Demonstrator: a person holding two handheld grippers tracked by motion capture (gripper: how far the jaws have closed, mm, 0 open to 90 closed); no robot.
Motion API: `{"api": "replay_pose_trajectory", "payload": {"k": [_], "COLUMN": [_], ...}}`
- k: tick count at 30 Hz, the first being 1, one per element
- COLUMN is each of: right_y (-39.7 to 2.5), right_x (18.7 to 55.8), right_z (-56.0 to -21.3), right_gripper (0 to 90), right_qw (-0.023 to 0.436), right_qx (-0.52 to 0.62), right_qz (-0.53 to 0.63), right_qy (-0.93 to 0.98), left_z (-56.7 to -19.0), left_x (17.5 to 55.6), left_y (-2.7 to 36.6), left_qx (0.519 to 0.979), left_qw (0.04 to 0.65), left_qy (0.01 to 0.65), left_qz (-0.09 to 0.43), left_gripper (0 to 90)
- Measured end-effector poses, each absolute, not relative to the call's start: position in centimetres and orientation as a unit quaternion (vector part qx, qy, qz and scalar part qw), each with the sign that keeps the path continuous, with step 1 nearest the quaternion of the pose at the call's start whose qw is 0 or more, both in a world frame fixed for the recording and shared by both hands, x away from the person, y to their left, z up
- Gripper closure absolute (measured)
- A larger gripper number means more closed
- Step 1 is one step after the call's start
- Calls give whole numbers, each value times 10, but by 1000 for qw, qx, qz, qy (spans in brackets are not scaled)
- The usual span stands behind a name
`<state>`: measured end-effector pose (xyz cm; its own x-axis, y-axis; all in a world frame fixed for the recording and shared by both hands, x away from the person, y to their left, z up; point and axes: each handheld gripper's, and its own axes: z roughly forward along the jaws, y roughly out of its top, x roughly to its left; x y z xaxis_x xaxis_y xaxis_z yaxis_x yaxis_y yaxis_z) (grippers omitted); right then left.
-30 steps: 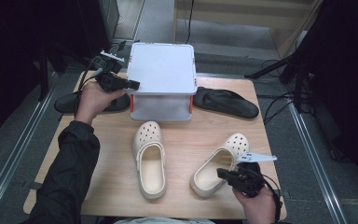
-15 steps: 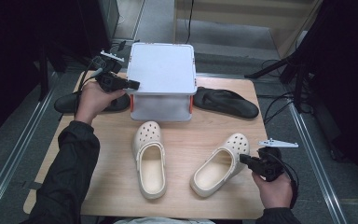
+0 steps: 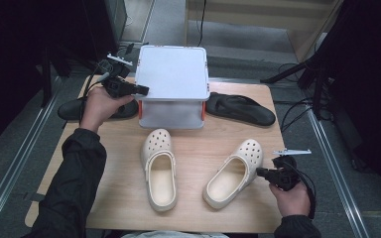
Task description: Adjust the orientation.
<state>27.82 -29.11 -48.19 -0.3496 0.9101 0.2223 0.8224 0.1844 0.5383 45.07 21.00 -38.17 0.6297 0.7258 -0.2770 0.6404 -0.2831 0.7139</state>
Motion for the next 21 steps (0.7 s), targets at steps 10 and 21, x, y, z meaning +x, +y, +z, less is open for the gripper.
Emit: {"api": "replay_pose_trajectory", "payload": {"k": [10,21], "right_y": [-276,-245], "right_x": [303,325], "right_z": [-482,-484], "right_gripper": [900,900], "right_qw": [65,52], "right_qx": [534,500], "right_qz": [303,316], "right_qy": [787,804], "left_z": [-382,-382], "left_x": [451,451], "left_y": [210,210], "left_qx": [799,799], "left_qw": [420,421], "left_qy": [427,427], "left_qz": [50,50], "left_gripper": [900,900]}}
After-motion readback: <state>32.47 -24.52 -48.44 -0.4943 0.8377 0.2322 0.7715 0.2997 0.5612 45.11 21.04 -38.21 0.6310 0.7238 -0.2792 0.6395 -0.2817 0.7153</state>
